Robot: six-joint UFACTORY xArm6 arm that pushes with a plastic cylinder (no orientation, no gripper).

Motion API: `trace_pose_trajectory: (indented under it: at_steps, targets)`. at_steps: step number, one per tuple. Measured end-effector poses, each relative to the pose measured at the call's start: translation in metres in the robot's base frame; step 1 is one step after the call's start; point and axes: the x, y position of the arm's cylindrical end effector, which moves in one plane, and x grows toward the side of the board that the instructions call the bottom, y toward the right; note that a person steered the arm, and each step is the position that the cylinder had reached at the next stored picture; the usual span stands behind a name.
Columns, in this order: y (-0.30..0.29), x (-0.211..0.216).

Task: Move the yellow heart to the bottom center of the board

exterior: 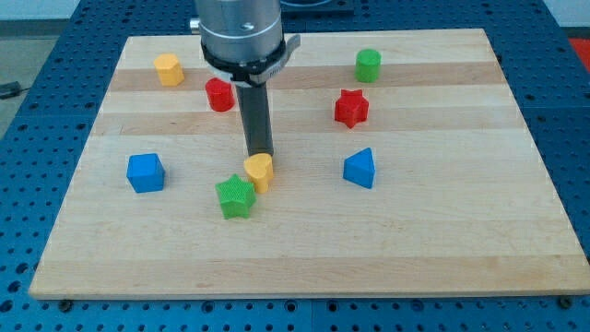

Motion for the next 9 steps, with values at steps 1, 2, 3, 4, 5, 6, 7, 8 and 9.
trace_pose_trajectory:
  at_steps: [1, 2, 3, 4, 5, 6, 7, 8, 9]
  targets:
    - [0.011, 0.018]
    - [0.022, 0.036]
    - [0.021, 0.046]
    - [0.007, 0.050]
    - [-0.005, 0.063]
    - [0.002, 0.084]
    - [0.007, 0.092]
    - [0.007, 0.092]
    - [0.015, 0.092]
